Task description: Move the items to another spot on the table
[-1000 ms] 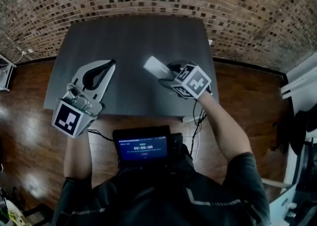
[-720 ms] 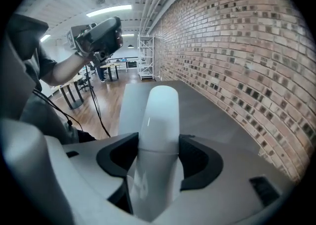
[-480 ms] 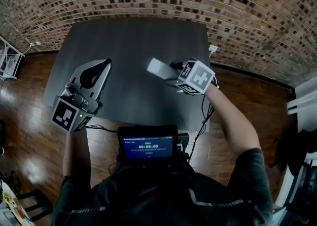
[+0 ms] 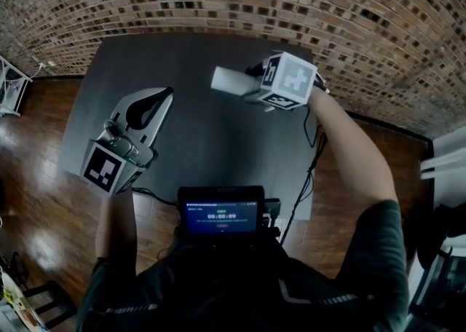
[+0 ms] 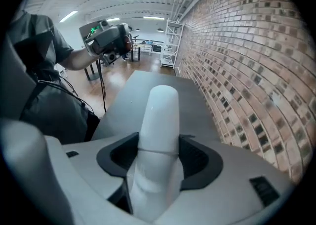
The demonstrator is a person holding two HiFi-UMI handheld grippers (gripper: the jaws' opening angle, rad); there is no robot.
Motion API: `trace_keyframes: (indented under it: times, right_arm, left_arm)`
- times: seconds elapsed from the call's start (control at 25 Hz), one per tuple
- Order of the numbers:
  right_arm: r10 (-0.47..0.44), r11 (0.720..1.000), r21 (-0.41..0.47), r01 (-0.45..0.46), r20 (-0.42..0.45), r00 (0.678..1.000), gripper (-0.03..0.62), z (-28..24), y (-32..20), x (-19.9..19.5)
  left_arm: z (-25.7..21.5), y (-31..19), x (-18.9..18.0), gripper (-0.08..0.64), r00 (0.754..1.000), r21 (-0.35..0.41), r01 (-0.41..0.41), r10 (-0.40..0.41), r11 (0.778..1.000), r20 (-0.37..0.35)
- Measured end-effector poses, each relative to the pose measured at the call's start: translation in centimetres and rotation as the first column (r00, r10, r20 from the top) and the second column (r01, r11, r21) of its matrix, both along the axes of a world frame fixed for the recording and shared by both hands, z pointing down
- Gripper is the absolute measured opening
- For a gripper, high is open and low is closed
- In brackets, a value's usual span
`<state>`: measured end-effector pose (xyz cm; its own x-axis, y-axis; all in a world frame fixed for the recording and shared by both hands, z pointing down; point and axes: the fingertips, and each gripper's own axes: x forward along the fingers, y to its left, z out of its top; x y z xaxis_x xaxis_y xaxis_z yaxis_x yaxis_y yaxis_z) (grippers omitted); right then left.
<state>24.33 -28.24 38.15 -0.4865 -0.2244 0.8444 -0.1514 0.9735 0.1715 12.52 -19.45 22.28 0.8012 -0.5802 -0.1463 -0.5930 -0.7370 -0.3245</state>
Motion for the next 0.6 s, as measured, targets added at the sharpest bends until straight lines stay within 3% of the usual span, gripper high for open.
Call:
trace_keyframes:
  times: [0.2, 0.6]
  right_arm:
    - [-0.017, 1.0, 0.002, 0.017, -0.017, 1.0, 0.265, -1.2, -7.6, -1.1]
    - [0.004, 0.999, -0.051, -0.004, -0.003, 1.0, 0.265, 0.3, -19.6, -2.0]
  left_arm:
    - [-0.6, -5.7, -0.7, 0.003, 1.0, 0.047, -0.024, 0.023, 0.999, 0.014]
    - [1.6, -15.8, -2.2, 0.003, 0.999, -0.018, -0.05, 0.05, 0.999, 0.011]
